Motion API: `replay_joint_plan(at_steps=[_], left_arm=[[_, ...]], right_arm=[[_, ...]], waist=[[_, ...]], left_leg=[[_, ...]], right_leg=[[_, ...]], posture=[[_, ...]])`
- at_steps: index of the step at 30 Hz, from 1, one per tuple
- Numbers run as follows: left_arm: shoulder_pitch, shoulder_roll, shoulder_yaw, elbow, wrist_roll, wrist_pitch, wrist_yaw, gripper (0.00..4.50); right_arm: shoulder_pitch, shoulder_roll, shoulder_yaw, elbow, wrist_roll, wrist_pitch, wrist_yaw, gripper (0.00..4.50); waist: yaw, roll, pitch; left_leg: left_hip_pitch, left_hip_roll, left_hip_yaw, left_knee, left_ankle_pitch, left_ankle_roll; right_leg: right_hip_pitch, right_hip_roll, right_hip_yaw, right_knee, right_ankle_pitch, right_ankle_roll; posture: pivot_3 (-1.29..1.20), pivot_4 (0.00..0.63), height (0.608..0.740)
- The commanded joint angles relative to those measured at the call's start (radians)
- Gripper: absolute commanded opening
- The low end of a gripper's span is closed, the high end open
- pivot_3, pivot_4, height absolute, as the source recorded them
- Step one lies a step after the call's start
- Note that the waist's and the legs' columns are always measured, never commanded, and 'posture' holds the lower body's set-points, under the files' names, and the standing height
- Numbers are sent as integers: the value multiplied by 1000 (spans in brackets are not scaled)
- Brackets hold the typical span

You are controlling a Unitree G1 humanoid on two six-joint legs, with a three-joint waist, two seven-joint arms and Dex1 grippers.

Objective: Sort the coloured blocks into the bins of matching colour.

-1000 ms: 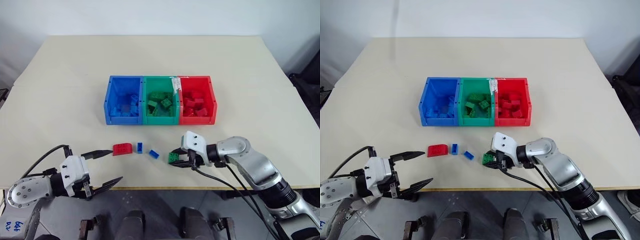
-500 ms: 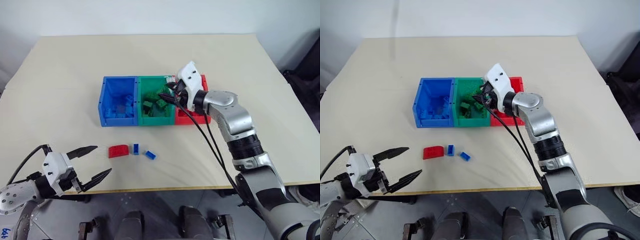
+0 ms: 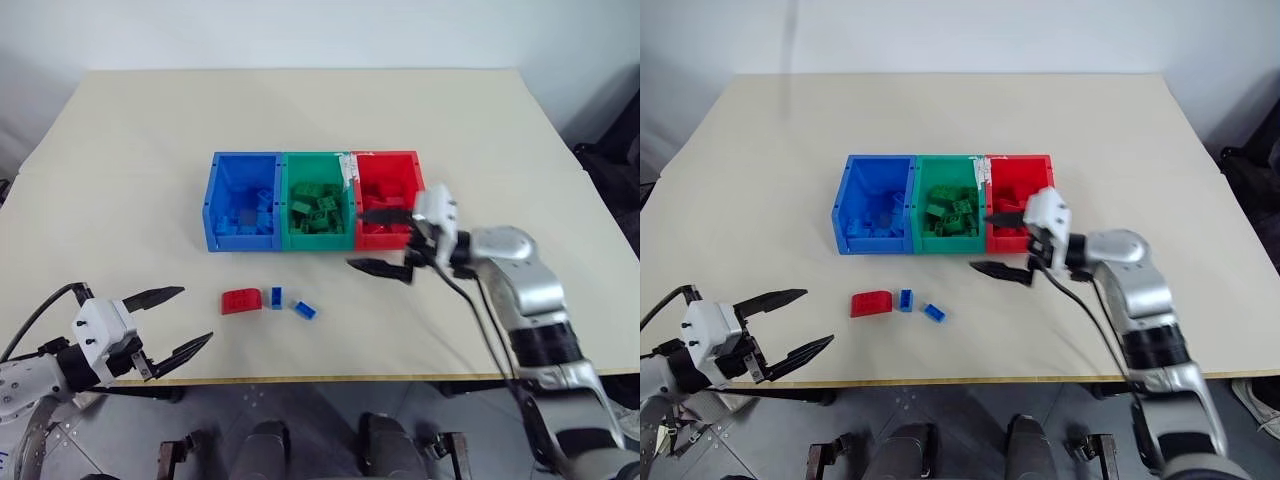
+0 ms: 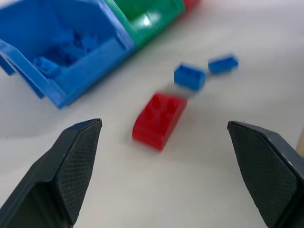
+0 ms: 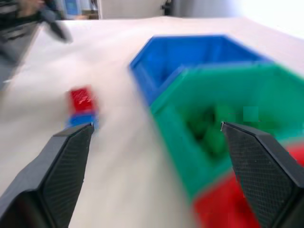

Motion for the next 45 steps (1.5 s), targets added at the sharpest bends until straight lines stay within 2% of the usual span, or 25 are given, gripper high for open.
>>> replay_joint_plan(at_steps=[1, 4, 8, 11, 15, 21, 25, 29, 36, 39, 45], left_arm=[[-71, 74, -29, 115, 31, -26, -83, 4500], [-186, 95, -101, 146, 3, 1, -126, 4500], [-393, 79, -260, 122, -5, 83, -161, 4500], [-553, 80, -421, 133, 97, 124, -178, 4500], [-787, 13, -635, 161, 206, 208, -203, 4500], [-966, -70, -837, 262, 364, 205, -246, 4500], [-997, -94, -902, 320, 447, 180, -252, 4500], [-1006, -115, -926, 333, 468, 204, -271, 3584], [-999, -113, -909, 306, 472, 232, -281, 1373], [-984, -153, -819, 255, 365, 322, -253, 461], [-893, -181, -559, 173, 228, 369, -101, 449]], right_arm=[[149, -106, -114, -58, 87, -75, 146, 4457], [279, -193, -170, -75, 104, -87, 198, 4457], [364, -224, -219, -122, 114, -69, 149, 4457], [407, -225, -229, -170, 117, -55, 123, 4457], [499, -242, -215, -262, 111, -45, 120, 4457], [555, -249, -224, -361, 130, 2, 60, 4457], [567, -255, -229, -395, 136, 16, 39, 4457], [571, -263, -229, -414, 144, 31, 26, 4500], [557, -260, -207, -418, 136, 28, 22, 4500], [534, -241, -190, -404, 138, 17, 20, 4500], [483, -163, -182, -414, 193, 30, -17, 4500]], waist=[[-3, 0, 0], [6, 1, 0], [13, 1, 0], [11, 1, 0], [27, 1, 0], [25, 1, 0], [21, 1, 0], [24, 1, 1], [34, 1, 1], [37, 0, 1], [31, 0, 1]], left_leg=[[1, 1, 0, -1, 0, 0], [1, 0, 0, 0, 0, 0], [1, 0, 0, 3, 0, 0], [1, 1, 0, 5, 1, -1], [-1, 0, -1, 8, 1, -1], [-1, -1, -1, 10, 0, 0], [-1, -1, -1, 10, 0, 0], [-1, -1, -1, 10, 0, 0], [-1, -1, -2, 12, 0, 0], [-1, -1, -2, 12, 0, 0], [-1, -1, -3, 12, 0, 0]], right_leg=[[0, 1, 0, 0, 0, 0], [1, 0, 0, 0, 0, 0], [2, 0, 0, 2, 1, 1], [2, 0, 0, 4, 1, 1], [2, 0, 0, 4, 1, 2], [2, 0, 1, 4, 1, 3], [2, 0, 1, 3, 1, 3], [3, 0, 1, 3, 1, 3], [3, 0, 1, 4, 2, 4], [3, 0, 1, 4, 2, 4], [3, 0, 0, 4, 2, 3]], posture=[[0, 150, 740], [0, 150, 740], [0, 150, 740], [0, 150, 740], [0, 150, 740], [0, 150, 740], [0, 150, 740], [0, 150, 740], [0, 150, 740], [0, 150, 740], [0, 150, 740]])
